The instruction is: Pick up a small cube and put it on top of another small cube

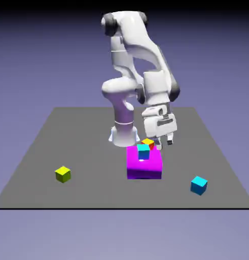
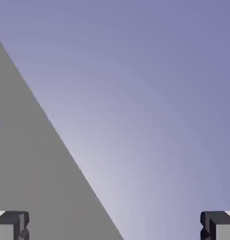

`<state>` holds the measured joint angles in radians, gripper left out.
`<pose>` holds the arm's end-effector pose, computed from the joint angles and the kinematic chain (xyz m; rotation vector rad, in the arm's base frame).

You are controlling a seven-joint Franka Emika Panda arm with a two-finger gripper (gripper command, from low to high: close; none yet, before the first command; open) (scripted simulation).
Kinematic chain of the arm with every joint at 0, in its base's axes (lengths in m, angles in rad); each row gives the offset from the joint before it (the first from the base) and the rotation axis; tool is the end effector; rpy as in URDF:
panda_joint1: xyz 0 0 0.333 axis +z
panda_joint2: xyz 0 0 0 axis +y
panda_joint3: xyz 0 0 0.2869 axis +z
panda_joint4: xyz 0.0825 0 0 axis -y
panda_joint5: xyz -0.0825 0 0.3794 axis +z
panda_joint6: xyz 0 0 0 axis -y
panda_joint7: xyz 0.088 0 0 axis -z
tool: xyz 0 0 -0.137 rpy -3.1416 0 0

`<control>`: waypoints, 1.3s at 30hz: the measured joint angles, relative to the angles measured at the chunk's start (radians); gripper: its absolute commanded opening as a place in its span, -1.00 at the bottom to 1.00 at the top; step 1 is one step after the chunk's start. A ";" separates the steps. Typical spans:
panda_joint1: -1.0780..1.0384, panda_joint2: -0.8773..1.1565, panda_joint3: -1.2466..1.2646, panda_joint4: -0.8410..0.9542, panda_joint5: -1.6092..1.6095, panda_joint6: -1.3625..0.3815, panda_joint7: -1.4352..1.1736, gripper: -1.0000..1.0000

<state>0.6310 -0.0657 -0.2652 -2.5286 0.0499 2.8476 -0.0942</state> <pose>0.4661 0.1773 0.2860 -2.9339 -0.6135 -0.5658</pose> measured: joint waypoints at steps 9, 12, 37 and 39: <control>0.277 0.236 -0.124 0.132 0.023 -0.089 -0.391 0.00; 0.373 0.315 -0.166 0.176 0.031 -0.118 -0.522 0.00; 0.467 0.460 -0.419 0.220 0.019 -0.201 -0.838 -1.00; 0.395 0.431 -0.484 0.187 0.004 -0.203 -0.824 -1.00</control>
<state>1.0257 0.3649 -0.7491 -2.3412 0.0544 2.6448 -0.9182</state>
